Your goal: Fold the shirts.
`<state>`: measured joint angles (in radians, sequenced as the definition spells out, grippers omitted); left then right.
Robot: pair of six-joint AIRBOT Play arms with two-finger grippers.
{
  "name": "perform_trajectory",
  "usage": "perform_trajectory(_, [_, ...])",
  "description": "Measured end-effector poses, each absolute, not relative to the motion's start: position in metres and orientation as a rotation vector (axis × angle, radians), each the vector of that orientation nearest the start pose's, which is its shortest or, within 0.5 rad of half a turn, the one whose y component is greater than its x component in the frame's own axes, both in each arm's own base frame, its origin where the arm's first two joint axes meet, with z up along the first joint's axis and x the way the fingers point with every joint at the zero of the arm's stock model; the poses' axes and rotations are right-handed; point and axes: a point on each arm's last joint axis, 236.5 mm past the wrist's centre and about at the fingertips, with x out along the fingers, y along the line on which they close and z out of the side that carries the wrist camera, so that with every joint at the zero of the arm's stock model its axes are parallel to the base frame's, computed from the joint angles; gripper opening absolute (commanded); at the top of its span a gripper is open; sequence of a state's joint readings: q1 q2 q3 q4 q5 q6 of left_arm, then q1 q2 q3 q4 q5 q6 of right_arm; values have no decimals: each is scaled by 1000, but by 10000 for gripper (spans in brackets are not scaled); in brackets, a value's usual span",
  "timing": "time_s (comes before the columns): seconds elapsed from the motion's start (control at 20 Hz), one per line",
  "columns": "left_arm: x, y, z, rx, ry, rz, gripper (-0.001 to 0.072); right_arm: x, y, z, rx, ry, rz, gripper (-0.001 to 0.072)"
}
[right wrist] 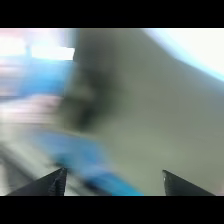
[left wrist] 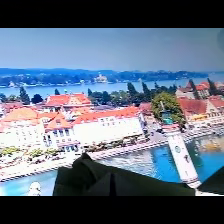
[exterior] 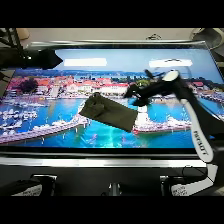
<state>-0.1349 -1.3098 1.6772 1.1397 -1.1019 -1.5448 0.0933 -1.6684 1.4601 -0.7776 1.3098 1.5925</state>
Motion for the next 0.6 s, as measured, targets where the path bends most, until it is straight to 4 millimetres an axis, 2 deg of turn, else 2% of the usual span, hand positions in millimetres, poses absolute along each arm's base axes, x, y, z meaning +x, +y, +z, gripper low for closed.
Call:
perform_trajectory(0.05, [457,-148,229,-243,746,-422,26,405,173,-4,634,1542,430,627])
perform_trajectory(0.1, [457,-146,226,-235,752,-416,26,389,153,-17,604,1608,373,628])
perform_trajectory(0.15, [456,-145,224,-228,756,-412,26,376,144,-28,604,1651,340,628])
perform_trajectory(0.25, [455,-145,221,-218,763,-408,26,357,151,-48,651,1694,334,627])
perform_trajectory(0.35, [454,-148,219,-212,768,-411,26,354,172,-65,709,1676,346,624])
perform_trajectory(0.4, [454,-149,218,-213,771,-412,27,353,183,-74,726,1668,348,572])
perform_trajectory(0.5, [452,-152,218,-212,773,-416,27,355,203,-84,769,1647,357,172])
perform_trajectory(0.55, [452,-153,218,-213,774,-417,27,357,210,-88,790,1637,361,28])
perform_trajectory(0.6, [452,-154,218,-217,776,-417,26,363,214,-88,811,1611,366,26])
